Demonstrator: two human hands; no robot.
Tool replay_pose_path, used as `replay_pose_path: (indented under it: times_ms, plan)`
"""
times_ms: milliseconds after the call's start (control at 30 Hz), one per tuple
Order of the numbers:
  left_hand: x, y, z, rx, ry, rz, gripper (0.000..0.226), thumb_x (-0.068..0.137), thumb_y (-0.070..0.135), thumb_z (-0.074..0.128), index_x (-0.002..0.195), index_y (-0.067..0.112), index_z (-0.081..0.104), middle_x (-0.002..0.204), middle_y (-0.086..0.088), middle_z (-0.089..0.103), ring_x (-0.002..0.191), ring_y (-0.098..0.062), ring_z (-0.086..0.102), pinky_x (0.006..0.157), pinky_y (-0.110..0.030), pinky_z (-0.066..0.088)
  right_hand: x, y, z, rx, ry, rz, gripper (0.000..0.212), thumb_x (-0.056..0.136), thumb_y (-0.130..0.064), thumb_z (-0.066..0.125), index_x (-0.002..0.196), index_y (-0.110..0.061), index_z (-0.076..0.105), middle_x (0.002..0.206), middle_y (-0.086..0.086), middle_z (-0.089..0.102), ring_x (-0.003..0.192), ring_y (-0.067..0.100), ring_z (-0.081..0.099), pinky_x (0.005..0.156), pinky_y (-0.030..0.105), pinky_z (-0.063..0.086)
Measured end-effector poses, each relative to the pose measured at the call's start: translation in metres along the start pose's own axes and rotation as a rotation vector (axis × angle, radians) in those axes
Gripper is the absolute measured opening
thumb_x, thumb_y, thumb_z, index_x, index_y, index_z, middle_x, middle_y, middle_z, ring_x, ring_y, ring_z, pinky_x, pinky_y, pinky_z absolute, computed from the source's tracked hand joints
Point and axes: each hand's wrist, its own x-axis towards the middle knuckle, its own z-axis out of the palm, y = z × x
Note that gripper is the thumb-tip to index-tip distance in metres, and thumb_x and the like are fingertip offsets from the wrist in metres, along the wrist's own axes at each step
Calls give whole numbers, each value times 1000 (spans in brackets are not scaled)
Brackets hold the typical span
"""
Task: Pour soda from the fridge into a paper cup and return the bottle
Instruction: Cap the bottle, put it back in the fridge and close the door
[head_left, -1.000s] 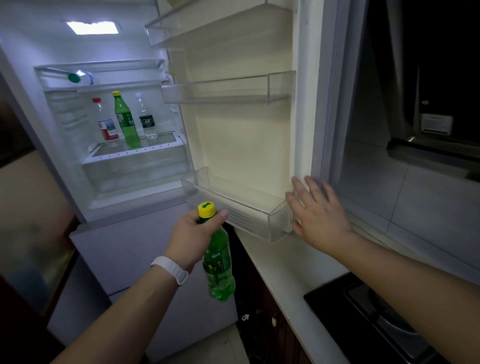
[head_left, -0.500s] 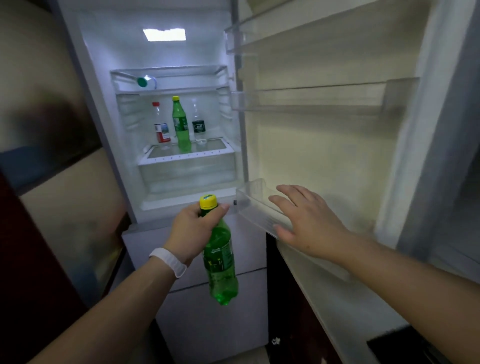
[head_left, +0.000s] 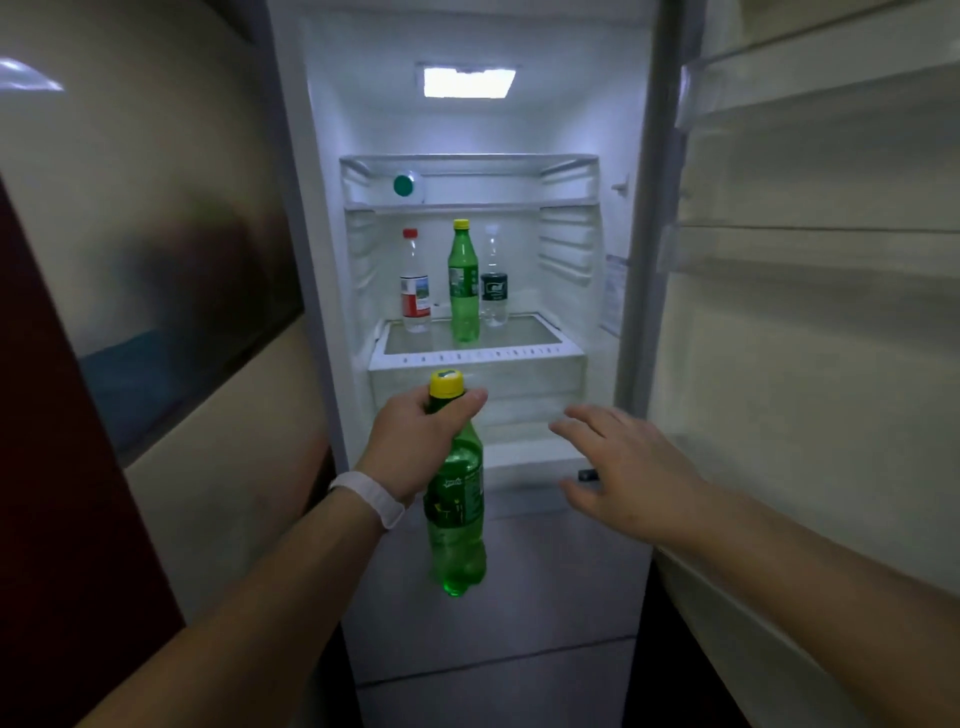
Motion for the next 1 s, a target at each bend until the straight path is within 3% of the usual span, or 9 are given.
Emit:
replay_pose_path:
  times_ms: [167, 400, 600, 833, 1000]
  plan:
    - [46, 7, -13, -42, -6, 34, 18, 86, 34, 72, 82, 16, 72, 75, 4, 71, 64, -3, 65, 54, -14, 48, 36, -2, 1, 34, -29, 12, 61, 88, -53, 52, 142, -29, 37, 147, -6, 36, 132, 16, 35, 105, 35, 31]
    - [100, 22, -21, -61, -4, 62, 20, 88, 36, 69, 84, 17, 71, 82, -3, 72, 73, -16, 65, 66, -27, 51, 79, -2, -3, 33, -45, -13, 60, 89, -53, 51, 142, -30, 36, 148, -6, 36, 132, 15, 34, 106, 38, 34]
    - [161, 31, -18, -105, 44, 61, 25, 86, 36, 72, 87, 11, 69, 94, -13, 73, 86, -31, 69, 85, -46, 57, 121, 18, 7, 65, -13, -39, 58, 88, -53, 51, 139, -28, 41, 144, -7, 39, 127, 16, 40, 103, 39, 38]
    - [229, 33, -8, -76, 156, 119, 24, 86, 32, 73, 82, 9, 66, 82, -13, 69, 73, -27, 66, 80, -52, 59, 188, 37, 18, 169, 30, -43, 56, 89, -52, 53, 139, -30, 41, 141, -10, 41, 124, 12, 41, 100, 31, 39]
    - [262, 18, 1, 27, 209, 178, 39, 83, 41, 72, 84, 2, 66, 76, -13, 64, 69, -25, 62, 82, -58, 56, 243, 40, 24, 188, 18, -104, 56, 89, -51, 53, 138, -27, 41, 139, -4, 44, 123, 18, 43, 100, 37, 41]
